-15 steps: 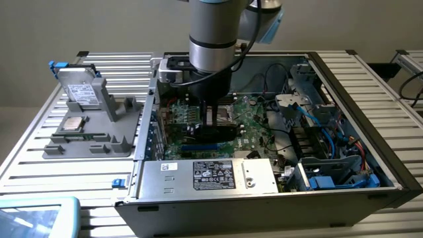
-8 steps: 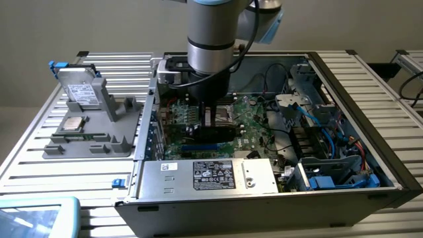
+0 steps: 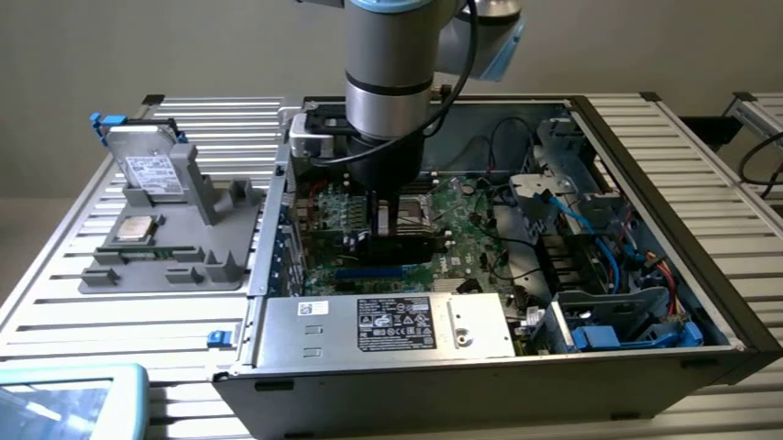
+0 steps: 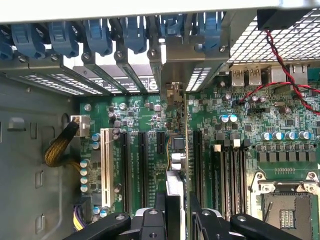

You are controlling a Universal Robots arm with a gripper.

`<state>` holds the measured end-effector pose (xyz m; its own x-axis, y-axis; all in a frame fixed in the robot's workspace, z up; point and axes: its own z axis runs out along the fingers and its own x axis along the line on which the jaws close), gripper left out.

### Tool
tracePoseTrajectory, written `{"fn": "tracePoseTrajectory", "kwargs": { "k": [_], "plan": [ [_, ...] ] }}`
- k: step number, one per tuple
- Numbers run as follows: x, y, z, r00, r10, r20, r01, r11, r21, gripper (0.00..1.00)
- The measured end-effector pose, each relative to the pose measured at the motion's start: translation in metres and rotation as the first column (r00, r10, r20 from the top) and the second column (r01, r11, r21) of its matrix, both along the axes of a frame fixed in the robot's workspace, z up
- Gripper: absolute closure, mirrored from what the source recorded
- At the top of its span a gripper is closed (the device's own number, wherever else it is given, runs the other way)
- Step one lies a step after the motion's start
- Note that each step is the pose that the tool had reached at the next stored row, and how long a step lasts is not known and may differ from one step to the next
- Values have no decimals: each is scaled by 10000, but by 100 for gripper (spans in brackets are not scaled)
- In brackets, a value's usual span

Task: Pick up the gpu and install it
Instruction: 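Insert the gpu into the slot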

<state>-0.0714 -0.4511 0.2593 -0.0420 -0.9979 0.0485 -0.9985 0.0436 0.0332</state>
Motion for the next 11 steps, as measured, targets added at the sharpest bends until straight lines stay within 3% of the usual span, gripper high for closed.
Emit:
{"fn": "tracePoseTrajectory", "kwargs": {
  "k": [11],
  "plan": [
    [-18, 4, -27, 10000, 0, 1, 0, 10000, 2, 72]
  ]
}}
